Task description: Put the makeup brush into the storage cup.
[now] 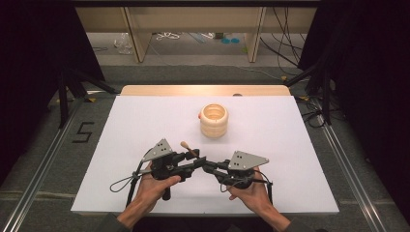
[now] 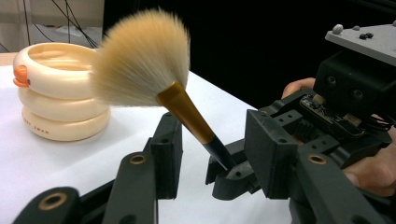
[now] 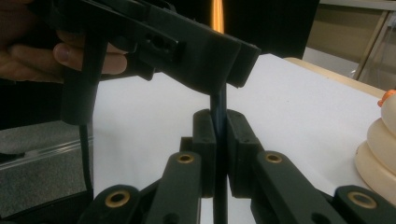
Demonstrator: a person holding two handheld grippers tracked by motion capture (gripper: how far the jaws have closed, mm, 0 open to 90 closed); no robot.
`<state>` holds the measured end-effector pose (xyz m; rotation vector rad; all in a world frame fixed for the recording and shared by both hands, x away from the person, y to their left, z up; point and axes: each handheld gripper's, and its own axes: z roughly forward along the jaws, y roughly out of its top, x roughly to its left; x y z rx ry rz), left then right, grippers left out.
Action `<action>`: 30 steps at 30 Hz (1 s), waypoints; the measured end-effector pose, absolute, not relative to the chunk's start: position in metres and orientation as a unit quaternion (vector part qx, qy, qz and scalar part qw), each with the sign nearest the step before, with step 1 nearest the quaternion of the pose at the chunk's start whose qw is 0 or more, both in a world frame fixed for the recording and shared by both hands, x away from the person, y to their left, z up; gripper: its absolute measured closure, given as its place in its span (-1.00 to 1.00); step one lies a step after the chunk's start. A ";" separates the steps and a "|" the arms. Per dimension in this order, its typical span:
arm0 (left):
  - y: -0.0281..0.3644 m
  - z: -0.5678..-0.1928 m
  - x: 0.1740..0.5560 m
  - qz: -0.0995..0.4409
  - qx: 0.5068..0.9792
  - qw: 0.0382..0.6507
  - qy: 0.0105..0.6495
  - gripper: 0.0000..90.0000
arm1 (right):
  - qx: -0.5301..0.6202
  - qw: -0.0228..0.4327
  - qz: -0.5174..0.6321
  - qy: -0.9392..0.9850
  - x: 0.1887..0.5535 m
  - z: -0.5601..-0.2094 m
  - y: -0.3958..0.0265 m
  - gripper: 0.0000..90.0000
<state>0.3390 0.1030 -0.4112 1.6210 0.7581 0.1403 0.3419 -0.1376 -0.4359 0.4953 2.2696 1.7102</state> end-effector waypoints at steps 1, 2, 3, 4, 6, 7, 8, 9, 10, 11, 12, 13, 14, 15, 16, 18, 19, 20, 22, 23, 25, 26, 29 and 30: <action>0.103 -0.411 0.339 0.061 0.706 0.623 0.331 0.29 | 0.172 0.126 0.587 0.781 0.342 -0.436 -0.138 0.87; 0.103 -0.411 0.339 0.061 0.706 0.623 0.330 0.29 | 0.170 0.126 0.587 0.782 0.342 -0.436 -0.138 0.87; 0.103 -0.411 0.339 0.061 0.706 0.624 0.330 0.29 | 0.170 0.127 0.589 0.780 0.342 -0.436 -0.138 0.87; 0.103 -0.411 0.339 0.061 0.706 0.624 0.330 0.29 | 0.171 0.127 0.589 0.780 0.342 -0.436 -0.138 0.87; 0.103 -0.411 0.339 0.061 0.706 0.623 0.330 0.31 | 0.171 0.127 0.589 0.780 0.342 -0.436 -0.138 0.87; 0.103 -0.411 0.339 0.061 0.707 0.623 0.329 0.32 | 0.171 0.127 0.589 0.780 0.342 -0.436 -0.138 0.87; 0.102 -0.411 0.339 0.061 0.706 0.624 0.329 0.32 | 0.169 0.124 0.591 0.779 0.342 -0.436 -0.138 0.87; 0.102 -0.411 0.339 0.061 0.707 0.623 0.330 0.33 | 0.170 0.126 0.589 0.780 0.342 -0.436 -0.138 0.87; 0.102 -0.411 0.339 0.061 0.706 0.623 0.329 0.34 | 0.170 0.126 0.590 0.780 0.342 -0.436 -0.138 0.87; 0.102 -0.412 0.339 0.060 0.706 0.624 0.329 0.35 | 0.171 0.127 0.589 0.779 0.342 -0.436 -0.138 0.87; 0.102 -0.412 0.339 0.060 0.706 0.624 0.329 0.36 | 0.171 0.127 0.589 0.779 0.342 -0.436 -0.138 0.87; 0.102 -0.412 0.339 0.060 0.706 0.624 0.329 0.37 | 0.171 0.127 0.589 0.779 0.342 -0.436 -0.137 0.87; 0.102 -0.412 0.338 0.060 0.706 0.624 0.329 0.38 | 0.171 0.127 0.589 0.780 0.342 -0.436 -0.137 0.87; 0.102 -0.411 0.339 0.061 0.708 0.623 0.326 0.38 | 0.171 0.126 0.589 0.779 0.342 -0.436 -0.137 0.87; 0.103 -0.412 0.339 0.062 0.710 0.625 0.318 0.39 | 0.170 0.125 0.588 0.781 0.342 -0.436 -0.138 0.87; 0.102 -0.412 0.339 0.061 0.709 0.625 0.320 0.40 | 0.170 0.125 0.588 0.781 0.342 -0.436 -0.138 0.87; 0.102 -0.412 0.339 0.061 0.709 0.626 0.319 0.41 | 0.170 0.125 0.588 0.781 0.342 -0.436 -0.138 0.87; 0.103 -0.412 0.339 0.061 0.710 0.625 0.319 0.42 | 0.170 0.125 0.588 0.781 0.342 -0.436 -0.138 0.87; 0.102 -0.412 0.339 0.057 0.707 0.626 0.325 0.43 | 0.170 0.124 0.588 0.781 0.342 -0.436 -0.138 0.87; 0.103 -0.412 0.339 0.056 0.705 0.626 0.328 0.44 | 0.170 0.124 0.588 0.781 0.341 -0.436 -0.138 0.87; 0.103 -0.412 0.339 0.057 0.705 0.626 0.327 0.47 | 0.171 0.122 0.589 0.780 0.341 -0.436 -0.138 0.87; 0.103 -0.412 0.339 0.056 0.705 0.627 0.328 0.47 | 0.171 0.120 0.589 0.780 0.341 -0.436 -0.138 0.87; 0.104 -0.412 0.340 0.055 0.706 0.629 0.322 0.49 | 0.168 0.117 0.595 0.777 0.342 -0.437 -0.137 0.87; 0.104 -0.412 0.340 0.054 0.705 0.629 0.323 0.50 | 0.168 0.117 0.596 0.777 0.342 -0.437 -0.137 0.87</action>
